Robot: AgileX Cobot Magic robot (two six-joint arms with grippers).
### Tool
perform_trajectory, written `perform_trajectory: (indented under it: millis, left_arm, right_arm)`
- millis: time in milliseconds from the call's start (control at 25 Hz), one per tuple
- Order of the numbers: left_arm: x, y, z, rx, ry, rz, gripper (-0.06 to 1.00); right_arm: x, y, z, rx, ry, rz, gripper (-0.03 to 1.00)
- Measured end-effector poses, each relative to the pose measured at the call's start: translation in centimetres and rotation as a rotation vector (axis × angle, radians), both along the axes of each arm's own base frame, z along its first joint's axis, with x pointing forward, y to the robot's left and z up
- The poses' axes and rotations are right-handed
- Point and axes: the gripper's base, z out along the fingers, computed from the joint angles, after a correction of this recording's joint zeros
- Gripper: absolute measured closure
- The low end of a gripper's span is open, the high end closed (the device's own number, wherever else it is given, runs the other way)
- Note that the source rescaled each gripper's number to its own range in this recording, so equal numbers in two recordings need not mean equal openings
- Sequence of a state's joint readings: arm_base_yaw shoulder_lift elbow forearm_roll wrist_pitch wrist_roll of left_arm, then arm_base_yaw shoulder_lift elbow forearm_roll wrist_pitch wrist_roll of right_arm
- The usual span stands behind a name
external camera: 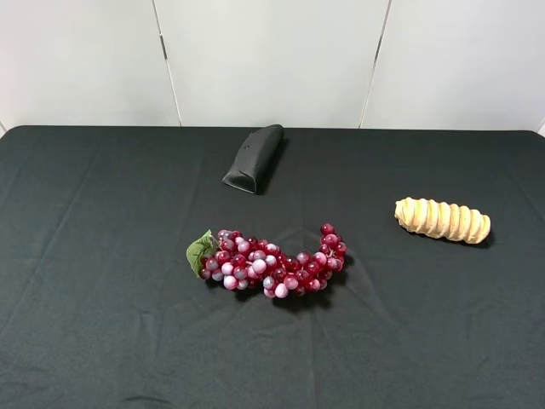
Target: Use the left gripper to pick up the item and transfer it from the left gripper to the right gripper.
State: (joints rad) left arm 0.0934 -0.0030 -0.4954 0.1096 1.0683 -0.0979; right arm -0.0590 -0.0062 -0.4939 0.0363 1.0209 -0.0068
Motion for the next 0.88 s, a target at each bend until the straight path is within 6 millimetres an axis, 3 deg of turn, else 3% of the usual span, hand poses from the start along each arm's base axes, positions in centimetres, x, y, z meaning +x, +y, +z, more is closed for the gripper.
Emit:
perform_trajectory:
  millis: [880]
  left_arm:
    - [0.03, 0.00, 0.04, 0.001, -0.006, 0.000, -0.04]
  right_arm:
    - [0.00, 0.02, -0.01, 0.000, 0.001, 0.003, -0.03]
